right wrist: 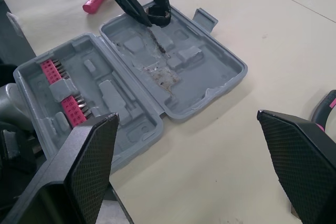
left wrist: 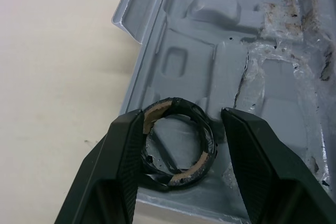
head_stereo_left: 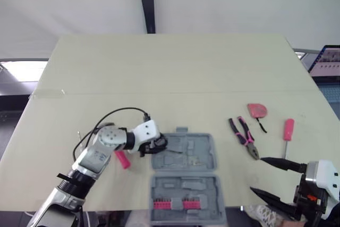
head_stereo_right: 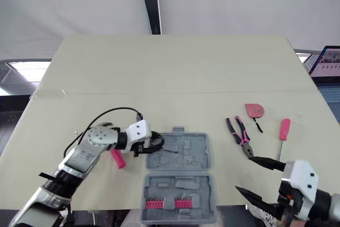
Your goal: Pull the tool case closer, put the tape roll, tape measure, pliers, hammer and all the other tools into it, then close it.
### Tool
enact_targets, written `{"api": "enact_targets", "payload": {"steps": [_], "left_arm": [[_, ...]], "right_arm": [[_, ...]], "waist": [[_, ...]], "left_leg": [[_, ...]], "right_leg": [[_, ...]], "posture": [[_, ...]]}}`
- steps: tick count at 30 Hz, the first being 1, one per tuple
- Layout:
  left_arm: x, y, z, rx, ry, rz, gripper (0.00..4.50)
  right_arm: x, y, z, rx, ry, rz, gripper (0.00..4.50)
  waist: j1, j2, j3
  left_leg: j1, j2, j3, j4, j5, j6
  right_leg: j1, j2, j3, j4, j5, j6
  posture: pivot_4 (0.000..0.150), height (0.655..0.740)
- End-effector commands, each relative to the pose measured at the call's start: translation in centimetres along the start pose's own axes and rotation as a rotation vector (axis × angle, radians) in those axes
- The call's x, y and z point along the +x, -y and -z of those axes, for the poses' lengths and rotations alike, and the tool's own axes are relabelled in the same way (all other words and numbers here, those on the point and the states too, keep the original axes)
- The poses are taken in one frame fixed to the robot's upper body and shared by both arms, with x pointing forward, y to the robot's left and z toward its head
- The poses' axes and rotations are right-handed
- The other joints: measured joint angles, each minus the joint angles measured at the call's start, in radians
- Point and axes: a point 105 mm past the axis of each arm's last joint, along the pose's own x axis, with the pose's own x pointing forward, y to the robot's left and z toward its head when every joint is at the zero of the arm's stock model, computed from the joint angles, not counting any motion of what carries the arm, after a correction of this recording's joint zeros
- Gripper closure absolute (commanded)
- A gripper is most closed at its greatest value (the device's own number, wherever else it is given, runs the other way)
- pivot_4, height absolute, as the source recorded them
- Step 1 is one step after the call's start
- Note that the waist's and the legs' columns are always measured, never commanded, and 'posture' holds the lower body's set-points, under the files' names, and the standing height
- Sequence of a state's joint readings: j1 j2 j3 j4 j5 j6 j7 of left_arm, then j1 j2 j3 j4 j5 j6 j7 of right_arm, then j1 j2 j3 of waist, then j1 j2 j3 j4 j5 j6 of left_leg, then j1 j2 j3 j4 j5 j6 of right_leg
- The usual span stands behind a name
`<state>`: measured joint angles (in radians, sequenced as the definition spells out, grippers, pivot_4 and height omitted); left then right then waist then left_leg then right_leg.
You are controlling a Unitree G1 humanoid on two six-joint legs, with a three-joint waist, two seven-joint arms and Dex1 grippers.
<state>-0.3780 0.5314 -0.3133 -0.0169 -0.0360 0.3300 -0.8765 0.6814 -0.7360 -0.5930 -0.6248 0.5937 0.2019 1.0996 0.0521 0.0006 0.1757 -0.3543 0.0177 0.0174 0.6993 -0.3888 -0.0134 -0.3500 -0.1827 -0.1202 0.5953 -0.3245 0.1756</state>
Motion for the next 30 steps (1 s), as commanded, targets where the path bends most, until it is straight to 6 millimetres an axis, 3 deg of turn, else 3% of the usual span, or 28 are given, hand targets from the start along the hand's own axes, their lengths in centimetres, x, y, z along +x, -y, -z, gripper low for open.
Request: {"api": "enact_targets", "payload": {"steps": [1,11,30], "left_arm": [[-0.9,-0.8,-0.7,-0.038,0.049,-0.048,1.97],[-2.3,-2.1,-2.8,-0.102,0.167,-0.115,1.97],[-0.4,-0.3,0.5,0.013,-0.002,-0.058,1.97]], "right_arm": [[-0.2,-0.3,-0.7,-0.02,0.01,-0.011,0.0],[-0.2,-0.3,-0.8,-0.022,0.011,-0.011,0.0],[-0.2,-0.2,-0.9,-0.026,0.004,-0.008,0.0]], "waist": [[-0.001,0.0,0.0],[-0.001,0.0,0.0],[-0.001,0.0,0.0]], "left_leg": [[0.0,0.0,0.0,0.0,0.0,0.0],[0.0,0.0,0.0,0.0,0.0,0.0],[0.0,0.0,0.0,0.0,0.0,0.0]], "right_leg": [[0.0,0.0,0.0,0.0,0.0,0.0],[0.0,0.0,0.0,0.0,0.0,0.0],[0.0,0.0,0.0,0.0,0.0,0.0]], "posture": [[0.15,0.74],[0.15,0.74],[0.15,0.74]]}}
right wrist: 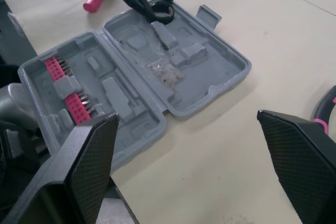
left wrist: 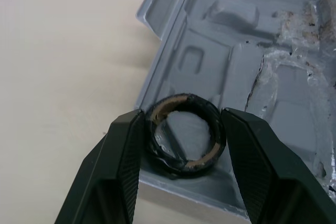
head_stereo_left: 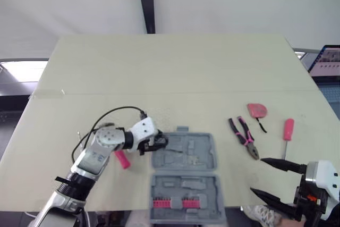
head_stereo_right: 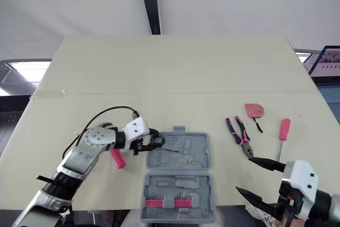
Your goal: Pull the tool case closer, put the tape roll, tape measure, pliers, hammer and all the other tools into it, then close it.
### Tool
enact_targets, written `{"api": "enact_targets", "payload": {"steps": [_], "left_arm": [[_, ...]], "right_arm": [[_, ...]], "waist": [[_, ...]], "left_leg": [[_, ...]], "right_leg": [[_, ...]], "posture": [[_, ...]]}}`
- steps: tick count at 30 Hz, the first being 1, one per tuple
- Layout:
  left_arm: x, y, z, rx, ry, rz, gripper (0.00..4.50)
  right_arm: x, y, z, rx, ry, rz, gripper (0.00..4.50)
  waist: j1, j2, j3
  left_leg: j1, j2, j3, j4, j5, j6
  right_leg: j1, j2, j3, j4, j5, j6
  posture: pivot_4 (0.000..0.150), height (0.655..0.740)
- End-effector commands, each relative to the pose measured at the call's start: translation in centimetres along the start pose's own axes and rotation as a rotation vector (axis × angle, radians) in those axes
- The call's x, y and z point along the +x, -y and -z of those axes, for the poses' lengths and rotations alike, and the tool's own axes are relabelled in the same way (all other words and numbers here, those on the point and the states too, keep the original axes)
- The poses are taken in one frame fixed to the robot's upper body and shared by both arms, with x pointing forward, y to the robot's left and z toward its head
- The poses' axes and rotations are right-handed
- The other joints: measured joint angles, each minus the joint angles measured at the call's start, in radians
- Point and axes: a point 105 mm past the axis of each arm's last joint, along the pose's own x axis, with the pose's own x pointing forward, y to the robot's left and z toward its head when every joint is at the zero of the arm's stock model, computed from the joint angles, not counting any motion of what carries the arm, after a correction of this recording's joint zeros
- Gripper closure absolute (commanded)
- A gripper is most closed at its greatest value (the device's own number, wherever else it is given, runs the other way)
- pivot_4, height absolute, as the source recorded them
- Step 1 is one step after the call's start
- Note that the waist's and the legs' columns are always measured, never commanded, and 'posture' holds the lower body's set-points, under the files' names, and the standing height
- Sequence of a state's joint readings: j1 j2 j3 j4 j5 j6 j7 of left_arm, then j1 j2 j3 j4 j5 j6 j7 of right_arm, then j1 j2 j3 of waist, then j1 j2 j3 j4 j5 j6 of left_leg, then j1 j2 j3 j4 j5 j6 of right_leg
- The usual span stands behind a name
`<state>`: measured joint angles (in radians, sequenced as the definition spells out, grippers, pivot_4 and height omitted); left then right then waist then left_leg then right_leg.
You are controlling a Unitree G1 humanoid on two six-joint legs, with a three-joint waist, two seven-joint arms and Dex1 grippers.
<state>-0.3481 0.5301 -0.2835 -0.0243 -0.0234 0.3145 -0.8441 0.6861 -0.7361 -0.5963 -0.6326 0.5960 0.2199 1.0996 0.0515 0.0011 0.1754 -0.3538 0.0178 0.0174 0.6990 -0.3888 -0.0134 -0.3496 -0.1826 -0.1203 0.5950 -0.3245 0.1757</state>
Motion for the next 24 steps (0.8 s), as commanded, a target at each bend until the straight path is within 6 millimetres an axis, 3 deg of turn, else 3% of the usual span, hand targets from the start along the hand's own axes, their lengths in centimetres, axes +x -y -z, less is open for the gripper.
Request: {"api": "enact_targets", "payload": {"steps": [1,10,18,21,24], "left_arm": [[0.1,0.1,0.2,0.017,-0.004,-0.002,1.97],[0.0,-0.2,-0.3,0.01,0.026,-0.024,1.97],[-4.5,-1.8,-5.4,-0.143,0.294,-0.133,1.97],[-6.6,-0.6,-4.9,-0.223,0.331,-0.155,1.97],[-7.8,2.3,-2.5,-0.264,0.241,-0.143,1.97]], "right_arm": [[-0.2,-0.2,-1.0,-0.038,0.011,-0.005,0.0],[-0.3,-0.1,-0.9,-0.039,0.011,-0.006,0.0],[-0.2,-0.1,-0.9,-0.034,0.022,-0.005,0.0],[0.2,0.1,-0.8,-0.017,0.047,-0.008,0.0],[0.8,0.4,-0.5,0.0,0.065,-0.004,0.0]], "waist": [[0.0,0.0,0.0],[0.0,0.0,0.0],[-0.002,0.0,0.0],[-0.01,0.001,0.0],[-0.025,0.001,-0.001]], "left_leg": [[0.0,0.0,0.0,0.0,0.0,0.0],[0.0,0.0,0.0,0.0,0.0,0.0],[0.0,0.0,0.0,0.0,0.0,0.0],[0.0,0.0,-0.001,0.0,0.0,0.0],[0.001,0.001,-0.001,-0.002,0.0,0.0]], "right_leg": [[0.0,0.0,0.0,0.0,0.0,0.0],[0.0,0.0,0.0,0.0,0.0,0.0],[0.0,0.0,0.0,0.0,0.0,0.0],[0.0,0.0,0.0,0.0,0.0,0.0],[0.001,0.0,0.0,0.0,0.0,0.0]], "posture": [[0.15,0.74],[0.15,0.74],[0.15,0.74],[0.15,0.74],[0.15,0.74]]}}
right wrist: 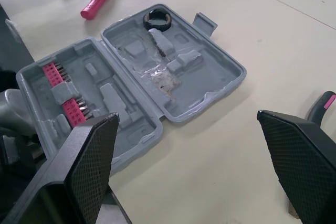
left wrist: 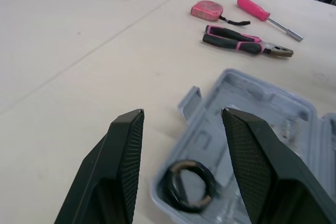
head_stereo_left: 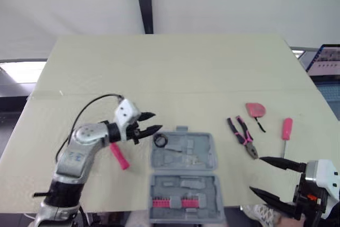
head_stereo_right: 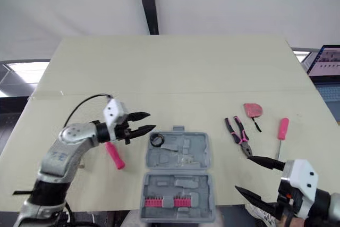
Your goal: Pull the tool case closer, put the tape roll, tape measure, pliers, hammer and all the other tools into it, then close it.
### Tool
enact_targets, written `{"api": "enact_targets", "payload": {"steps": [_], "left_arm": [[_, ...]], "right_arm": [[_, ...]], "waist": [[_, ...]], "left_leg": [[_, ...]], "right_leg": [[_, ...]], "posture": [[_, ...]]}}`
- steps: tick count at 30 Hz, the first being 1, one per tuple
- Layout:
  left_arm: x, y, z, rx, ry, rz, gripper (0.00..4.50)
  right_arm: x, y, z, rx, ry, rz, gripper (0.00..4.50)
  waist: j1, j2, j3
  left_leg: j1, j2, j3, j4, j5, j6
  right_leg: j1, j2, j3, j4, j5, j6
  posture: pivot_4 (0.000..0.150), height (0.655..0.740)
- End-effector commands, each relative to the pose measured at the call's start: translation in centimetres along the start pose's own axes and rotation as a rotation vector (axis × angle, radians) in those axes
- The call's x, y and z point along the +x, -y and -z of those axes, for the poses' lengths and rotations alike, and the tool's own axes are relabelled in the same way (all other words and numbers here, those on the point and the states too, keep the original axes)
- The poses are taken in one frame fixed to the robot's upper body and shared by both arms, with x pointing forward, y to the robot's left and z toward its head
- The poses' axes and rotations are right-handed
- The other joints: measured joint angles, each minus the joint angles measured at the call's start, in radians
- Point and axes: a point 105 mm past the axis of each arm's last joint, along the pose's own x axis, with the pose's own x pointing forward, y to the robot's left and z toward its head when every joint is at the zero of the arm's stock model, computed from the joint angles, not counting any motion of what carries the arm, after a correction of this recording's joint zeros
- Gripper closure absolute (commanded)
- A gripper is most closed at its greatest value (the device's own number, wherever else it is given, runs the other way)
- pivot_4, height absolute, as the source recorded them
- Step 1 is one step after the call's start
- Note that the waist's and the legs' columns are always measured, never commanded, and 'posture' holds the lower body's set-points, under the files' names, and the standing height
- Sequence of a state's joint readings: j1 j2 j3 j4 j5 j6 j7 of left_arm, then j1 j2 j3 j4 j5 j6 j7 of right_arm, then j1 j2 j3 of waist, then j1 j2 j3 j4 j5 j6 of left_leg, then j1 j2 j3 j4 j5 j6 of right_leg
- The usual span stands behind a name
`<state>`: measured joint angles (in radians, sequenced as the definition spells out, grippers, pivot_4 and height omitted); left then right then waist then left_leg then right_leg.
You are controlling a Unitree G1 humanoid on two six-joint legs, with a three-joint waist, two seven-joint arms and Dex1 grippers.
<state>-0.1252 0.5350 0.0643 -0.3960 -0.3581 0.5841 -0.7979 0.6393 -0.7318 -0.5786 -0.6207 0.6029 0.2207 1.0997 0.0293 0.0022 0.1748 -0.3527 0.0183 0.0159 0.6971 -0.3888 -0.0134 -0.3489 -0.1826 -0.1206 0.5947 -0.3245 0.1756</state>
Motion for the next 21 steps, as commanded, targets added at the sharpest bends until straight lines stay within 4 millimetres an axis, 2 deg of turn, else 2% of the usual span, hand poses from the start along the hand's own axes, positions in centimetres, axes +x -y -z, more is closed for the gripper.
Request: {"api": "enact_targets", "payload": {"steps": [1,4,6,7,11,16,18,21], "left_arm": [[-2.5,2.2,1.5,-0.02,-0.046,-0.006,1.97],[-5.0,4.6,3.8,-0.08,-0.105,-0.019,1.23],[-6.4,6.1,4.5,-0.138,-0.107,-0.042,0.24],[-7.1,6.8,4.8,-0.156,-0.11,-0.057,0.05],[-9.2,8.0,6.1,-0.15,-0.157,-0.116,0.05],[-11.7,9.6,7.5,-0.173,-0.182,-0.162,0.05],[-11.8,9.7,7.5,-0.16,-0.181,-0.162,0.05],[-10.9,9.3,6.7,-0.128,-0.149,-0.158,0.05]], "right_arm": [[0.5,0.2,0.1,0.017,0.033,0.0,0.0],[0.6,0.4,0.6,0.043,0.033,-0.004,0.0],[0.4,0.3,1.0,0.062,0.023,-0.015,0.0],[0.4,0.2,1.2,0.073,0.017,-0.02,0.0],[0.0,-0.1,2.3,0.097,-0.021,-0.037,0.0],[-0.4,-0.5,3.5,0.131,-0.043,-0.044,0.0],[-0.5,-0.6,3.7,0.134,-0.046,-0.043,0.0],[-0.5,-0.5,3.8,0.136,-0.047,-0.043,0.0]], "waist": [[-0.004,0.0,0.0],[-0.007,0.0,0.0],[-0.002,0.0,0.0],[0.002,0.0,0.0],[0.02,0.001,-0.001],[0.019,0.001,-0.001],[0.021,0.001,-0.001],[0.024,0.002,-0.002]], "left_leg": [[0.0,0.0,0.0,0.0,0.0,0.0],[0.0,0.0,0.0,-0.001,0.0,0.0],[0.0,0.0,0.0,-0.001,0.0,0.0],[0.0,0.0,-0.001,0.0,0.0,0.0],[0.001,-0.001,-0.004,0.002,-0.001,0.001],[0.001,-0.001,-0.002,0.0,-0.001,0.001],[0.001,-0.001,-0.002,0.001,-0.001,0.001],[0.001,-0.001,-0.003,0.001,-0.001,0.001]], "right_leg": [[0.0,0.0,0.0,0.0,0.0,0.0],[0.001,0.0,0.0,-0.003,0.0,0.0],[0.002,0.0,0.0,-0.004,0.0,0.0],[0.004,0.0,0.0,-0.005,0.0,0.0],[0.008,0.0,0.001,-0.008,0.0,0.0],[0.008,0.0,0.001,-0.01,0.0,0.0],[0.008,0.0,0.001,-0.01,0.0,0.0],[0.008,0.0,0.001,-0.01,0.0,-0.001]], "posture": [[0.15,0.74],[0.15,0.74],[0.15,0.74],[0.15,0.74],[0.15,0.74],[0.15,0.74],[0.15,0.74],[0.15,0.74]]}}
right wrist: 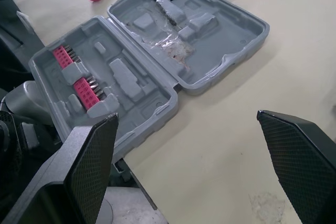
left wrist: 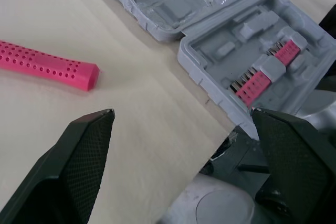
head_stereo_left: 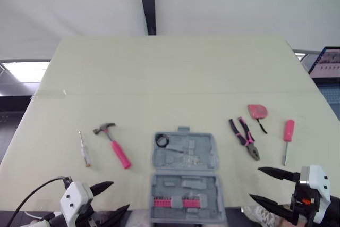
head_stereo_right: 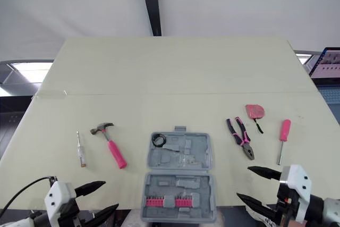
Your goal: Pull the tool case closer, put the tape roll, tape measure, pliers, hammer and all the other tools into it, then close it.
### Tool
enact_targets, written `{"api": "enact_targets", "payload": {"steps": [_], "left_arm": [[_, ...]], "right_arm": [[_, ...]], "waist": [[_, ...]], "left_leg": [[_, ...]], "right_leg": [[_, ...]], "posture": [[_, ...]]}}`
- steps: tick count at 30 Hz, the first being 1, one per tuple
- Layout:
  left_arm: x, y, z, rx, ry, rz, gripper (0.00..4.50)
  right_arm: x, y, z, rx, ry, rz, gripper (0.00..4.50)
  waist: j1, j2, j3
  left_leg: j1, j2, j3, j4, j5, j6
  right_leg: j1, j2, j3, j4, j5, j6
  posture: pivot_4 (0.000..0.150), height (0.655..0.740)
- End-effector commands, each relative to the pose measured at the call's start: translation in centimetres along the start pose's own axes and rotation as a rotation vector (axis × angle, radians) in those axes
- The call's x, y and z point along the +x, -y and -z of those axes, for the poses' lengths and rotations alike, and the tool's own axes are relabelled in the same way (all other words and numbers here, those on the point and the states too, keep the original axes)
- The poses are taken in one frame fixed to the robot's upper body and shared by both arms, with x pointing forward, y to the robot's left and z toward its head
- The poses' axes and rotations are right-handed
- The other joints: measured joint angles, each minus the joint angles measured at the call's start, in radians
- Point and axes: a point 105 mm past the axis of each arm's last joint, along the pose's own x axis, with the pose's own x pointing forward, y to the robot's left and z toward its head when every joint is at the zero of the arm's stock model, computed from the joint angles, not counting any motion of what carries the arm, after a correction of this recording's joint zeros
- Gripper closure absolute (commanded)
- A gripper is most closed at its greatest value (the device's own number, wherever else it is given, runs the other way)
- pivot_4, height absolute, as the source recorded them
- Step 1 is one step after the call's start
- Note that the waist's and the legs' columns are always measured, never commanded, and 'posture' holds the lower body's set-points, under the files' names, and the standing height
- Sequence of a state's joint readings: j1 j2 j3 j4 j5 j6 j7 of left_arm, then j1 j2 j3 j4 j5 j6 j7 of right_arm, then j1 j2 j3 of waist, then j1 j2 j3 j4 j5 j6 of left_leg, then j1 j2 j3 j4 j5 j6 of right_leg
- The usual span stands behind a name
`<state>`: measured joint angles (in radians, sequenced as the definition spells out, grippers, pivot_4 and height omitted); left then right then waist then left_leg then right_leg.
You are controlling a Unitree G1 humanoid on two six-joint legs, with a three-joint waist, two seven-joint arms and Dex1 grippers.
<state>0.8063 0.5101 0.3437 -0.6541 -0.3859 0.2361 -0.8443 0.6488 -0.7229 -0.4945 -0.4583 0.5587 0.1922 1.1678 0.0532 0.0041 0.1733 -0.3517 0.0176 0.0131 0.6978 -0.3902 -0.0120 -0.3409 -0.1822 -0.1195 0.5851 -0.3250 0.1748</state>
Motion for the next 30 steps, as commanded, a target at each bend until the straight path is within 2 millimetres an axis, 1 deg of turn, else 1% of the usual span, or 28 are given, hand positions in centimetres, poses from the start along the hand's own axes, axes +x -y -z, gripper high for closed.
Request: {"api": "enact_targets", "payload": {"steps": [1,5,8,9,12,15,19,21,23,25,28,30], "left_arm": [[0.7,0.1,-1.5,0.055,0.052,0.015,0.05],[1.6,0.4,-3.0,0.091,0.109,0.065,0.05],[2.2,0.7,-5.8,0.165,0.204,0.157,0.05],[2.5,1.2,-6.7,0.195,0.235,0.207,0.05],[3.2,1.7,-8.4,0.256,0.3,0.28,0.05],[3.7,1.7,-8.9,0.258,0.326,0.297,0.05],[4.2,1.9,-9.2,0.259,0.339,0.311,0.05],[4.4,1.8,-9.2,0.259,0.339,0.309,0.05],[4.6,1.9,-9.0,0.262,0.333,0.309,0.05],[4.8,2.0,-8.9,0.262,0.329,0.309,0.05],[5.1,2.0,-8.9,0.271,0.323,0.306,0.05],[5.3,1.9,-8.9,0.286,0.321,0.298,0.05]], "right_arm": [[-0.2,-0.2,-0.1,-0.013,0.009,-0.006,0.0],[-0.4,0.2,-0.1,-0.016,0.012,0.017,0.0],[-0.6,1.1,-0.5,-0.012,0.037,0.081,0.0],[-0.7,1.7,-0.7,-0.014,0.051,0.116,0.0],[-0.8,3.3,-1.0,-0.024,0.08,0.229,0.0],[-0.9,4.0,-1.2,-0.017,0.091,0.29,0.0],[-0.8,6.1,-1.3,-0.008,0.073,0.425,0.0],[-0.3,7.5,-0.9,0.11,0.047,0.469,0.0],[0.4,8.8,-1.0,0.18,0.024,0.498,0.0],[1.1,10.3,-1.6,0.197,0.019,0.538,0.0],[2.0,12.9,-2.0,0.24,-0.02,0.611,0.0],[2.7,14.5,-2.3,0.198,-0.051,0.652,0.0]], "waist": [[-0.001,0.0,0.0],[-0.005,0.001,0.0],[-0.002,0.001,-0.001],[0.0,0.001,-0.001],[-0.005,0.003,-0.002],[-0.009,0.007,-0.004],[-0.019,0.009,-0.005],[-0.023,0.009,-0.006],[-0.027,0.009,-0.006],[-0.029,0.01,-0.006],[-0.03,0.012,-0.007],[-0.029,0.012,-0.007]], "left_leg": [[0.0,0.0,0.0,0.0,0.0,0.0],[0.0,0.0,0.0,0.0,0.0,0.0],[0.0,0.0,0.0,0.0,0.0,0.0],[0.0,0.0,0.0,0.0,0.0,0.0],[0.001,0.0,0.0,0.001,0.0,0.0],[0.001,0.0,0.0,-0.001,0.0,0.0],[0.001,0.0,0.001,0.0,0.0,0.0],[0.001,0.0,0.0,0.0,0.0,0.0],[0.001,0.0,0.0,0.0,0.0,0.0],[0.0,0.0,0.0,0.0,0.0,0.0],[0.0,0.0,0.0,-0.001,0.0,0.0],[0.0,0.0,0.001,-0.001,0.0,0.0]], "right_leg": [[0.0,0.0,0.0,0.0,0.0,0.0],[0.0,0.0,0.0,0.001,0.0,0.0],[0.0,0.0,0.0,0.001,0.0,0.0],[0.0,0.0,0.0,0.001,0.0,0.0],[0.0,0.0,0.0,0.002,0.0,0.0],[-0.001,0.0,0.0,0.002,0.0,0.0],[-0.001,0.0,0.0,0.002,0.0,0.0],[-0.001,0.0,0.0,0.002,0.0,0.0],[-0.001,0.0,0.0,0.002,0.0,0.0],[-0.001,0.0,0.0,0.003,0.0,0.0],[-0.002,0.0,0.0,0.003,0.0,0.0],[-0.002,0.0,0.0,0.003,0.0,0.0]], "posture": [[0.15,0.74],[0.15,0.74],[0.15,0.74],[0.15,0.74],[0.15,0.74],[0.15,0.74],[0.15,0.74],[0.15,0.74],[0.15,0.74],[0.15,0.74],[0.15,0.74],[0.15,0.74]]}}
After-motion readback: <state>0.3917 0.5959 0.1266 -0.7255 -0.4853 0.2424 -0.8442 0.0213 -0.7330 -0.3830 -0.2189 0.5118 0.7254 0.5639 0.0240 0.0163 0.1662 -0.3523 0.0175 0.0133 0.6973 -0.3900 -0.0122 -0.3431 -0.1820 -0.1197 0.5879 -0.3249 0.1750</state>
